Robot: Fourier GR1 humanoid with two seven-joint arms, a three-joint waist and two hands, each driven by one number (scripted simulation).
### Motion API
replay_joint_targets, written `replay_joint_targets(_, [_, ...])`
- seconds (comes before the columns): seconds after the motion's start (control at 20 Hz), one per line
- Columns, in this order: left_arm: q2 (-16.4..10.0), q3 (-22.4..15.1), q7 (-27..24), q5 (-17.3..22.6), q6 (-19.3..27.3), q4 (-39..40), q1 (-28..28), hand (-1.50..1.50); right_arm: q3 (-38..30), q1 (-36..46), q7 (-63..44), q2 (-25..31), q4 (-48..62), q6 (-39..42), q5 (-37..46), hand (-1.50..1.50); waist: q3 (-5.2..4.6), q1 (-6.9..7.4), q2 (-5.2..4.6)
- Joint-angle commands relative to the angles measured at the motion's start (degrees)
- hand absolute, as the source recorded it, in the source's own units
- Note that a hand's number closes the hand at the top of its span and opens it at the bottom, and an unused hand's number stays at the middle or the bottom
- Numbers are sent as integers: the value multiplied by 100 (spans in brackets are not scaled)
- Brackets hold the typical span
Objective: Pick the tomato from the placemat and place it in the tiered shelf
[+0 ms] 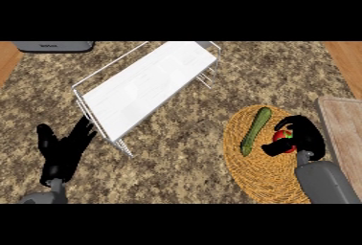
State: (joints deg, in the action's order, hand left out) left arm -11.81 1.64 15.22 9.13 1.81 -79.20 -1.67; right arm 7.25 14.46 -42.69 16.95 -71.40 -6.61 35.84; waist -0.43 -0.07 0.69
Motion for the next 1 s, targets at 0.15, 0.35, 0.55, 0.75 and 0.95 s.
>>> replay_joint_targets(0.15, [-20,-17,132,-75,-53,157,-77,0,906,238,517,-484,-569,119,425,150,40,48,-68])
replay_joint_targets(0.35, [121,-275,211,-111,-127,65,-218,0,2741,664,1852,-1108,-984,1375,299,150,39,607,-77])
replay_joint_targets(0.55, [110,-195,283,-149,-3,206,-320,0,3773,979,2523,-1665,-1693,1969,-59,150,42,349,-38])
replay_joint_targets(0.75, [-75,143,290,62,-50,114,-134,0,3660,1073,2174,-1508,-3305,2331,-264,150,42,-17,-11])
replay_joint_targets(0.95, [-132,287,185,166,-158,231,-90,0,3028,1247,1063,-1600,-4810,2775,-501,150,39,-92,-24])
